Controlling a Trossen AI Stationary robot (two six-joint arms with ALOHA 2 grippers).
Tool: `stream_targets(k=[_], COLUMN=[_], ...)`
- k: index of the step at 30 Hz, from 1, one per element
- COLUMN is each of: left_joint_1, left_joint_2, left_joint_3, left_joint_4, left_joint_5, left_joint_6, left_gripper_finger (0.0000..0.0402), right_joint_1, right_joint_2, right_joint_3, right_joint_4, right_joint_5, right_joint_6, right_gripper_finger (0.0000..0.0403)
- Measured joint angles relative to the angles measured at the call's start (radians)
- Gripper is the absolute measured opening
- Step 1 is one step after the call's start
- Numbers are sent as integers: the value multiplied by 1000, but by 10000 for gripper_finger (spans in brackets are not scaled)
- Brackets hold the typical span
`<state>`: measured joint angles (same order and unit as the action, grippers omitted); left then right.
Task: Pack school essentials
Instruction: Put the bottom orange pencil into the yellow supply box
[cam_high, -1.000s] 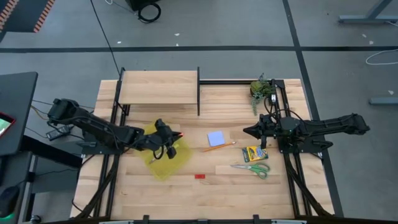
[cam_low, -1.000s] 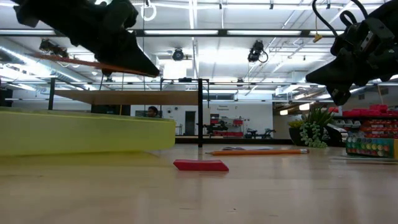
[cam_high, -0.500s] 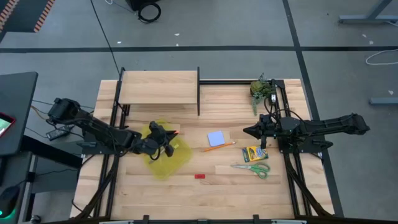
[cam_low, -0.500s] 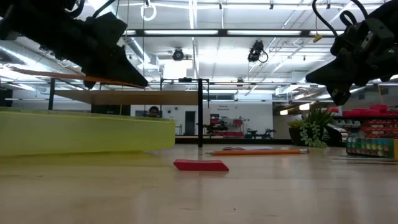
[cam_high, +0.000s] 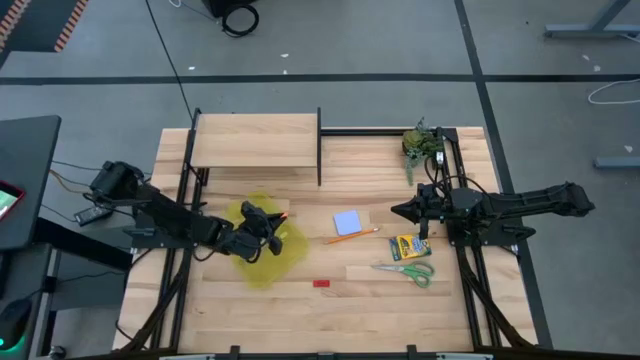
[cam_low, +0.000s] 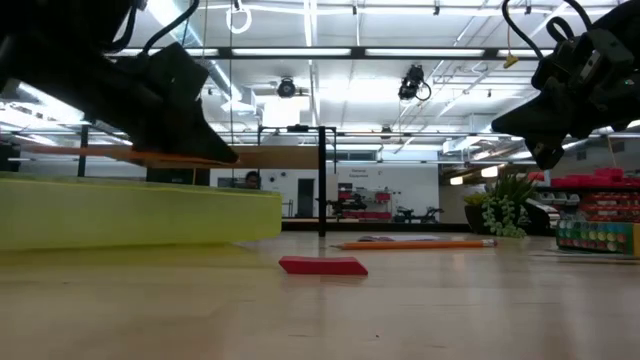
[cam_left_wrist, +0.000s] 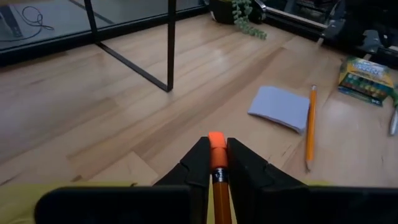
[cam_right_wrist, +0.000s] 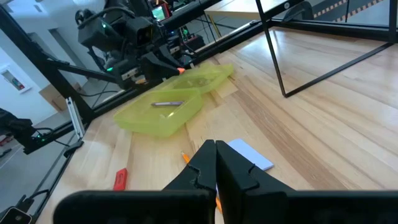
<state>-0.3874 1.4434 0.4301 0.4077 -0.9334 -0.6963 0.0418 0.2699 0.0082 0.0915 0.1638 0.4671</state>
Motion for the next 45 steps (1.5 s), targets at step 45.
stream_targets(k=[45], left_joint_1=[-16], left_joint_2=[129], left_joint_3=[0], left_joint_4=[119], left_joint_5=[-60], left_joint_6=[28], left_gripper_finger=[43], right_joint_1=[0], right_joint_2=[0], right_joint_3=[0], right_joint_4=[0], right_joint_5=[0], right_joint_6=[0], right_gripper_finger=[10])
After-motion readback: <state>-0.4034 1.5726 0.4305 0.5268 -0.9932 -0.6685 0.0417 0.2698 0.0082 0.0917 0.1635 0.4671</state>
